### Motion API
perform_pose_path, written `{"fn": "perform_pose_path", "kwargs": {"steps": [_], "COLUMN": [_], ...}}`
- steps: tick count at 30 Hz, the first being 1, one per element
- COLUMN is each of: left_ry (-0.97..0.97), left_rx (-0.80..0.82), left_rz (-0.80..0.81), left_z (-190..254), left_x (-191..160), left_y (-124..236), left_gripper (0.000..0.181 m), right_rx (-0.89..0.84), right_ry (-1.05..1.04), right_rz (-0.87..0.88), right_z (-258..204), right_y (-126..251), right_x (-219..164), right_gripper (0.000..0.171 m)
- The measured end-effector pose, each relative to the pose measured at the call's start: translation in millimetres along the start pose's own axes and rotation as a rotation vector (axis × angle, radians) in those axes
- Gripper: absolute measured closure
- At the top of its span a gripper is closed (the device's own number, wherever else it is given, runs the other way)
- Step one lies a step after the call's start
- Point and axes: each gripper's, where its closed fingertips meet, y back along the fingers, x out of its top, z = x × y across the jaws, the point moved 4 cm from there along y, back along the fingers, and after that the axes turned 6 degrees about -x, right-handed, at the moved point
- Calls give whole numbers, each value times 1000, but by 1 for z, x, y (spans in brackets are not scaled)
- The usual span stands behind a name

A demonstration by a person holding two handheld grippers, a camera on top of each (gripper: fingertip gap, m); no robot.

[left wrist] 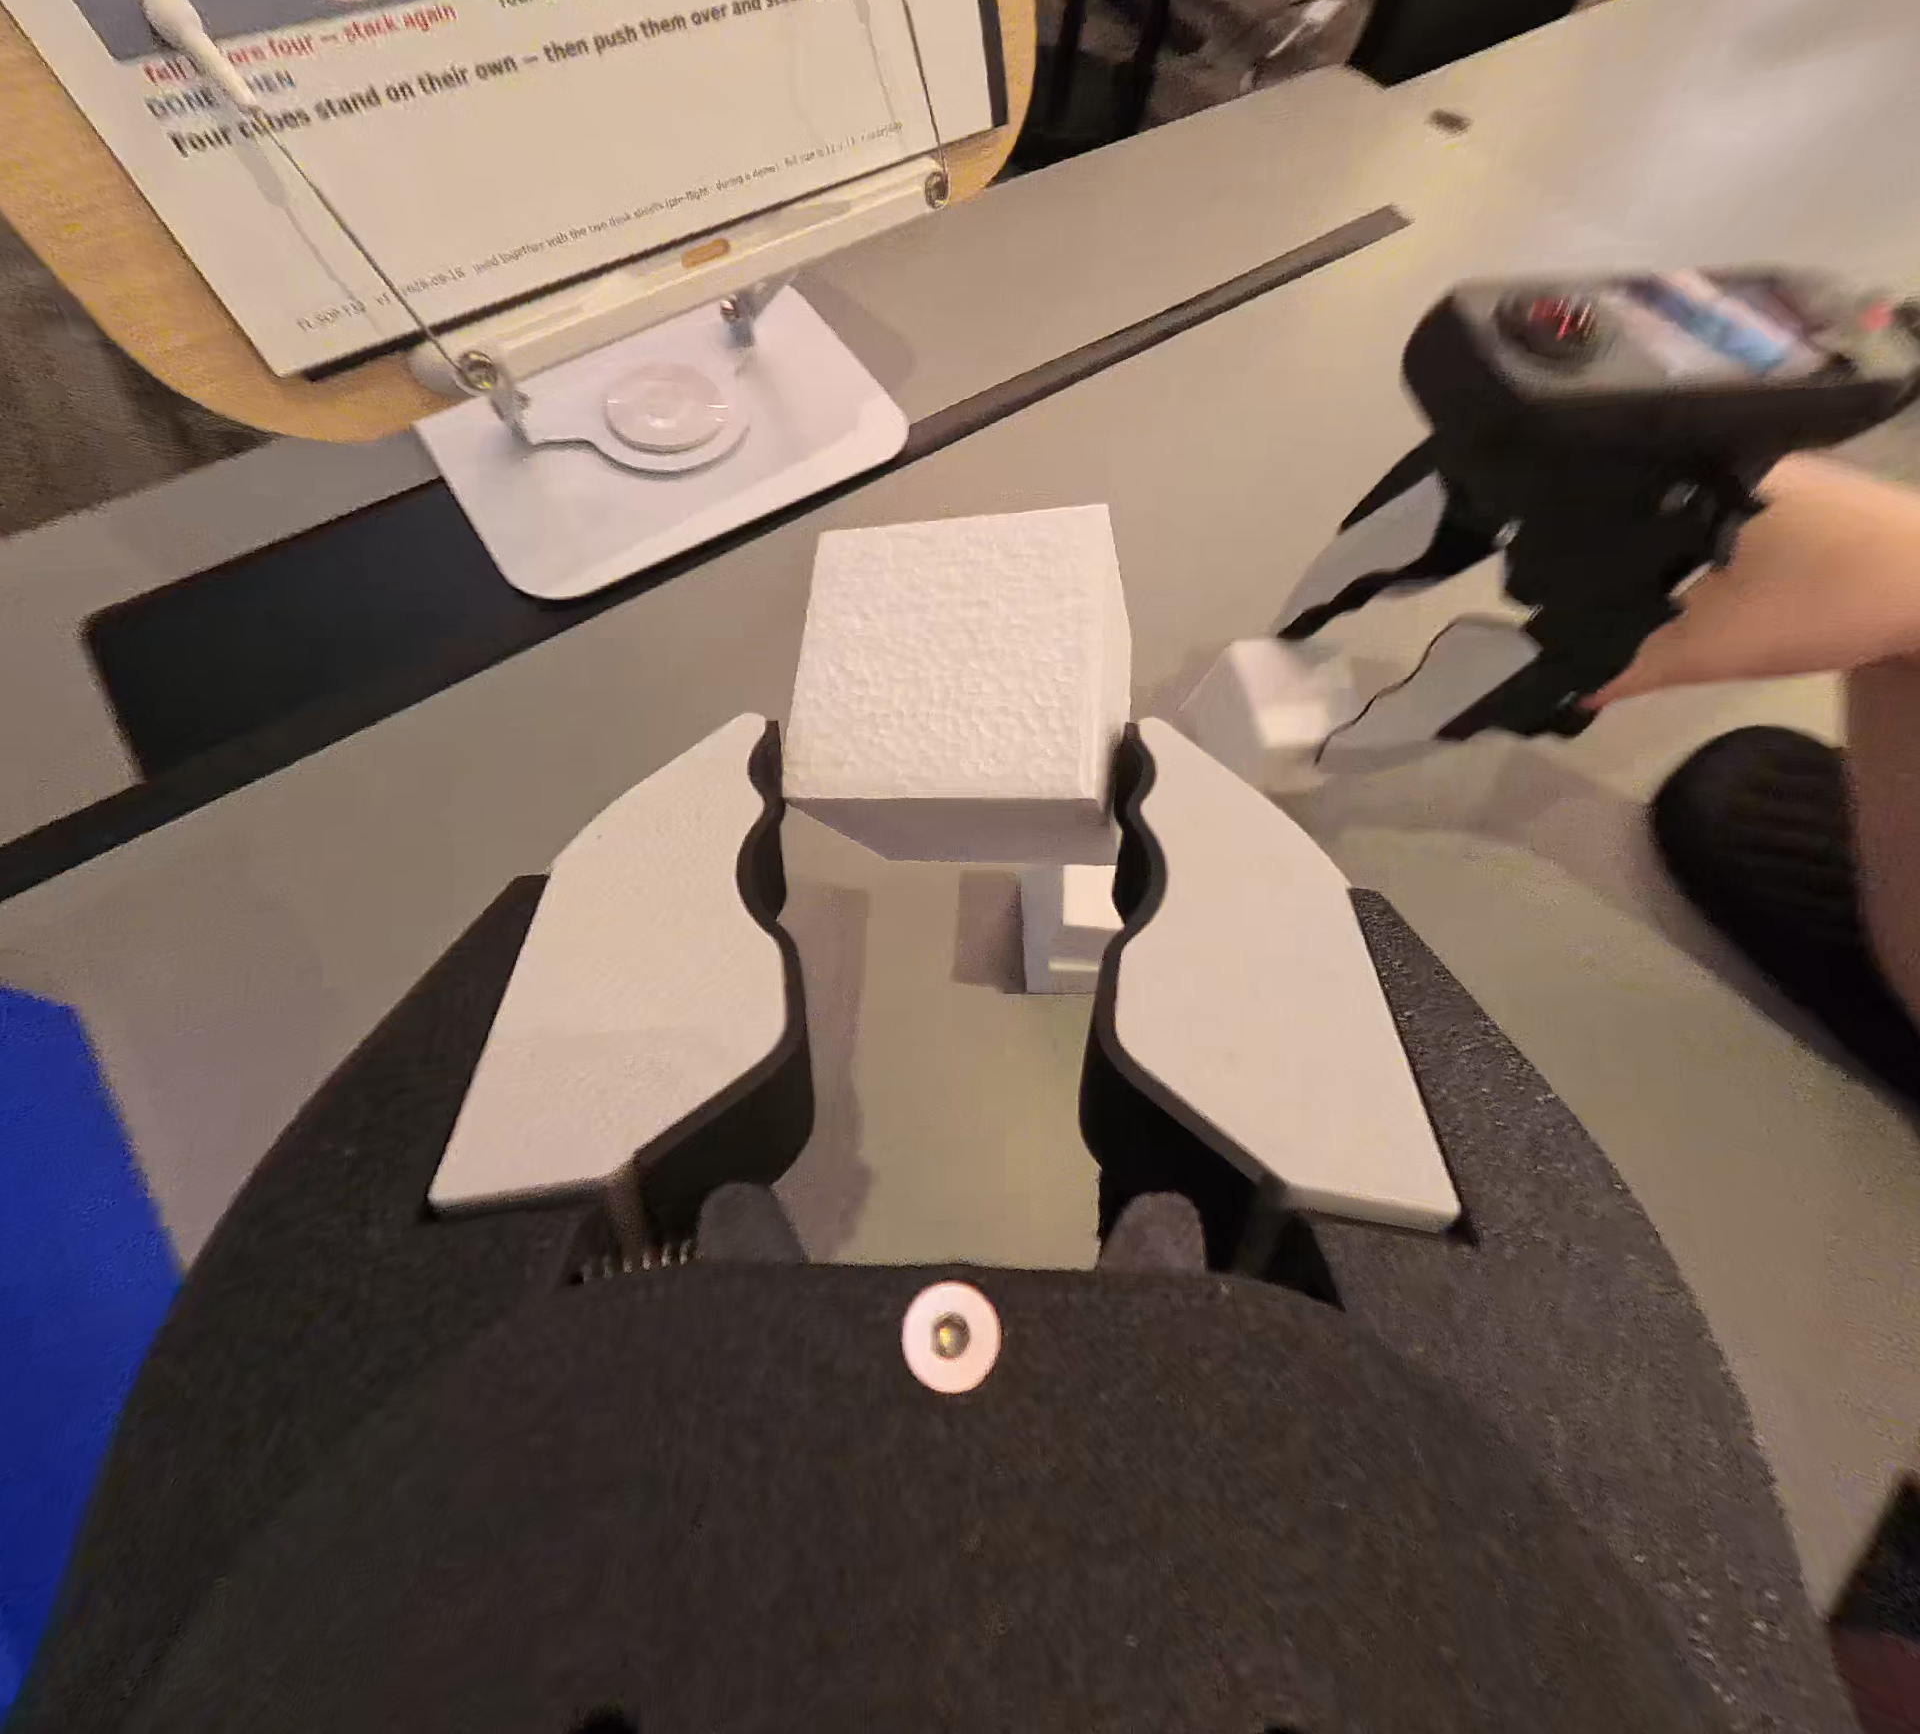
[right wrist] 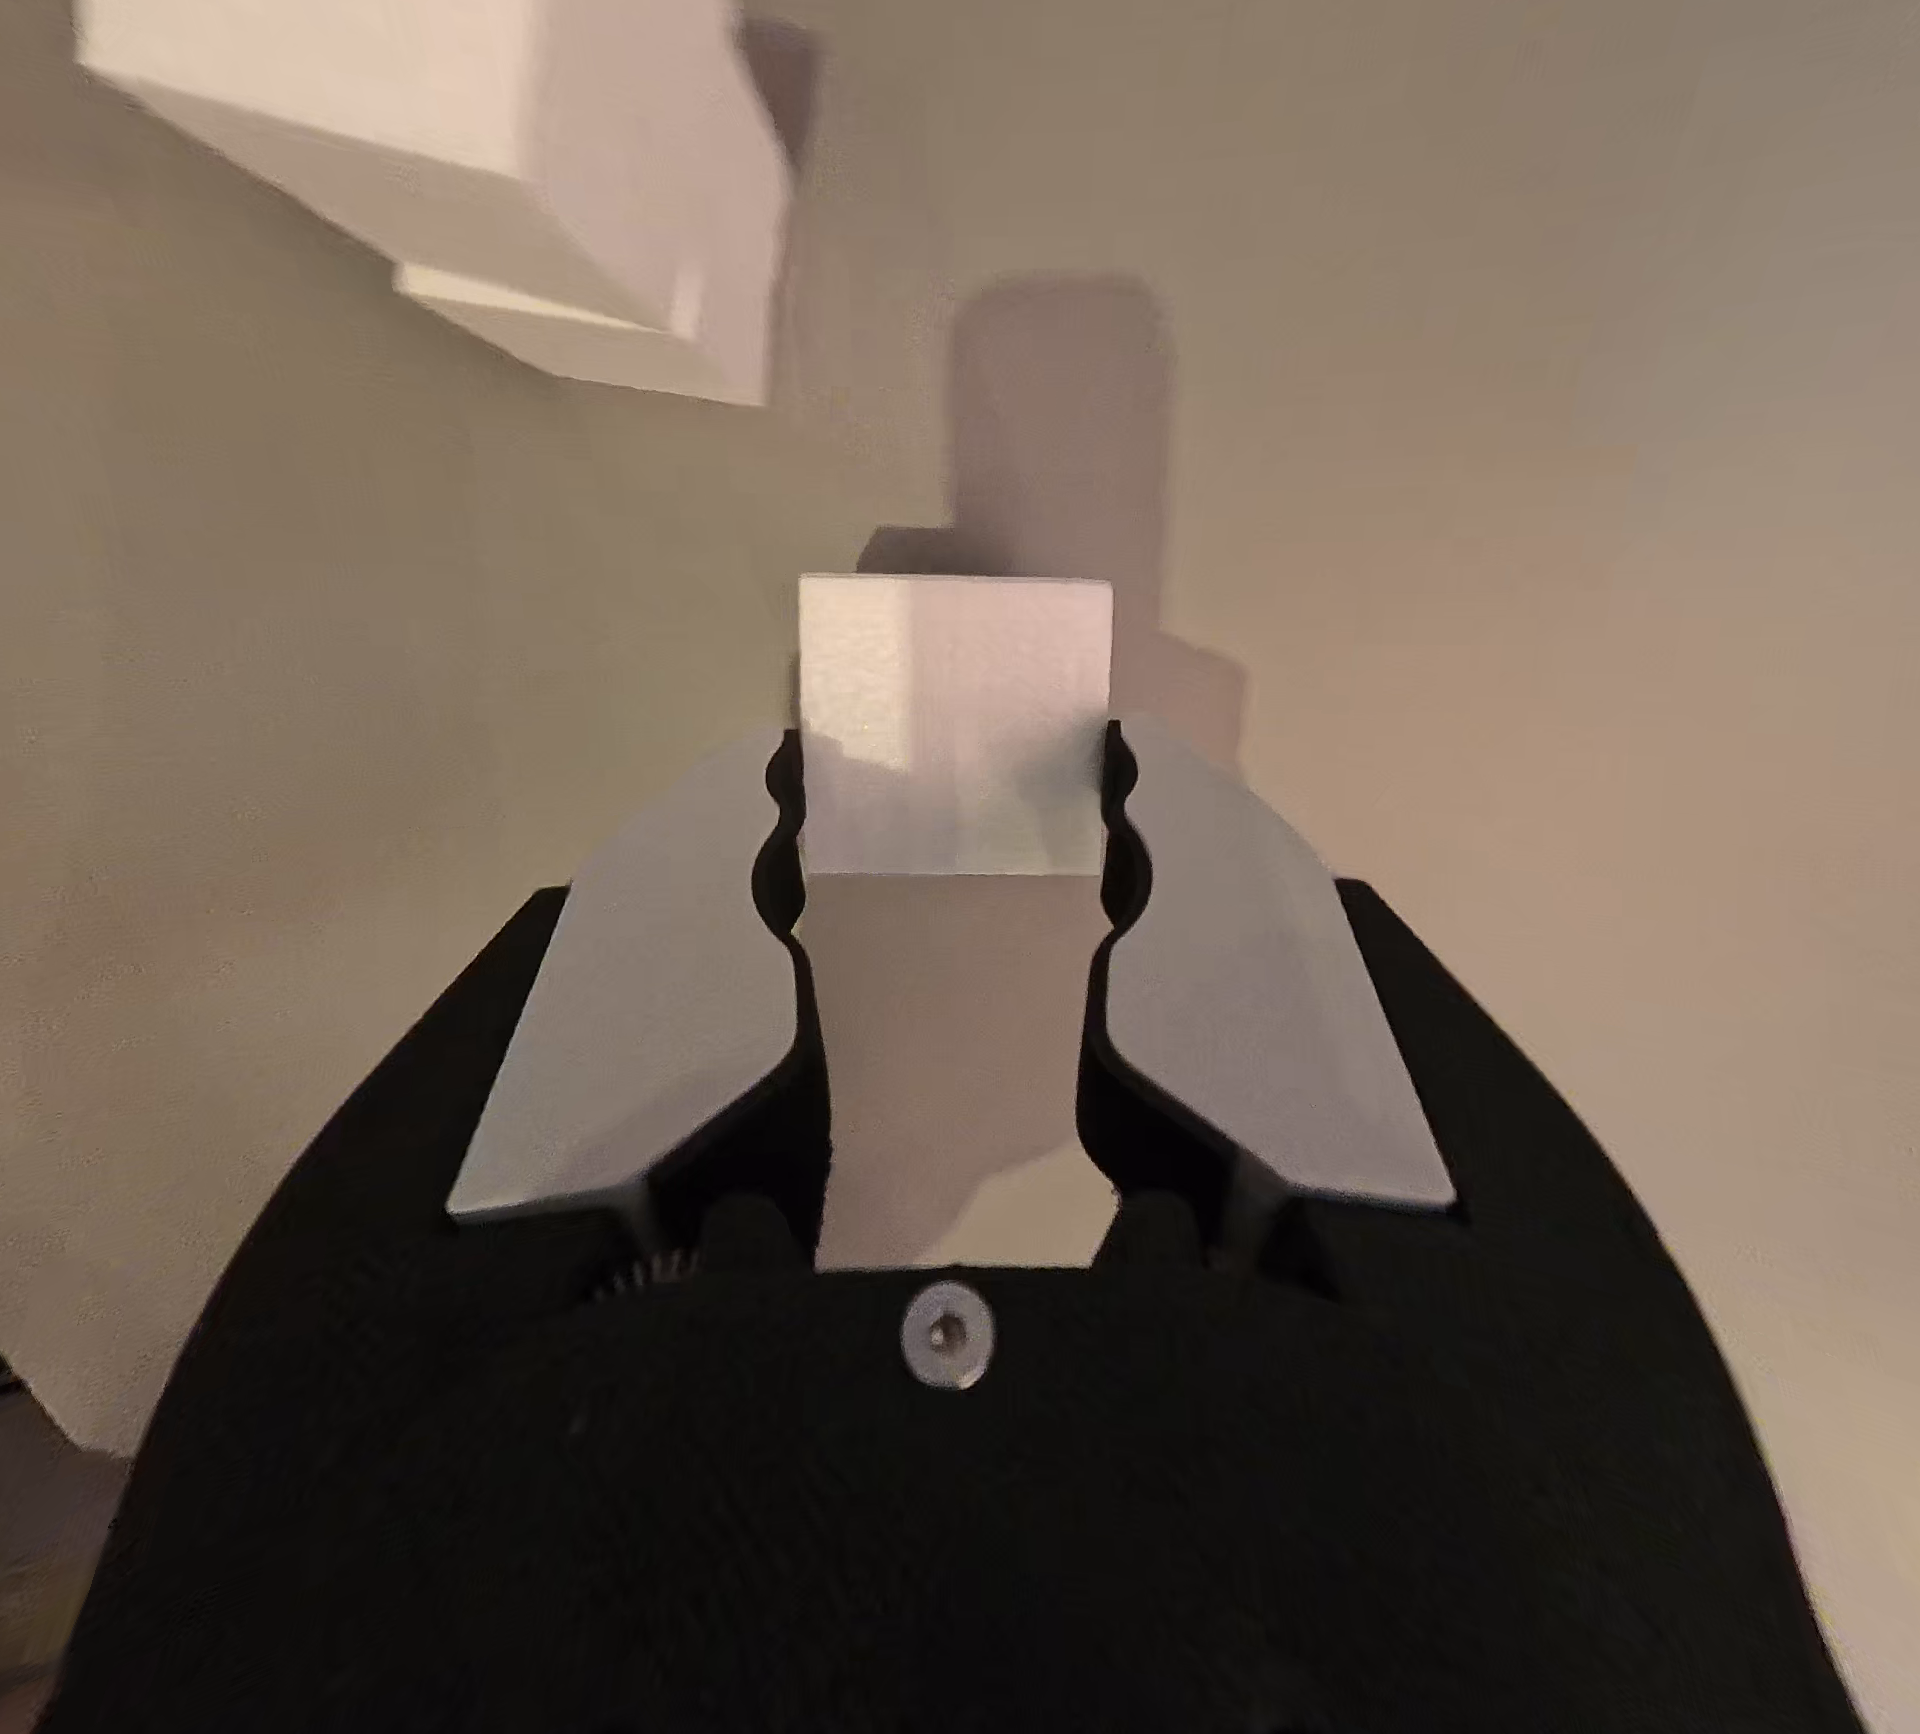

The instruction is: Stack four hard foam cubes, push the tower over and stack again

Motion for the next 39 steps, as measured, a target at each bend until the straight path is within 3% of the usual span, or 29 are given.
{"fn": "perform_pose_path", "kwargs": {"steps": [7, 14, 24, 25, 27, 28, 34, 37, 39], "left_ry": [-92, -115, -197, -201, -201, -207, -197, -171, -147], "left_rx": [-1, 55, 126, 135, 140, 126, 130, 269, 387], "left_rz": [-116, -203, -315, -327, -326, -328, -170, -85, -48], "left_z": [50, 54, 54, 54, 53, 55, 48, 19, -2], "left_x": [-24, -43, -60, -62, -61, -60, -22, -5, 0], "left_y": [-34, -54, -68, -68, -69, -68, -14, 35, 66], "left_gripper": [120, 120, 120, 115, 88, 86, 86, 89, 90], "right_rx": [-121, -244, -291, -292, -297, -297, -197, -107, -40], "right_ry": [-241, -303, -319, -319, -315, -313, -284, -261, -265], "right_rz": [139, 243, 320, 320, 319, 325, 573, 706, 705], "right_z": [55, 67, 67, 66, 65, 64, 31, -3, -22], "right_y": [62, 118, 149, 149, 150, 151, 168, 170, 160], "right_x": [-28, -44, -52, -52, -52, -50, 1, 40, 61], "right_gripper": [115, 115, 115, 115, 115, 115, 115, 115, 115]}}
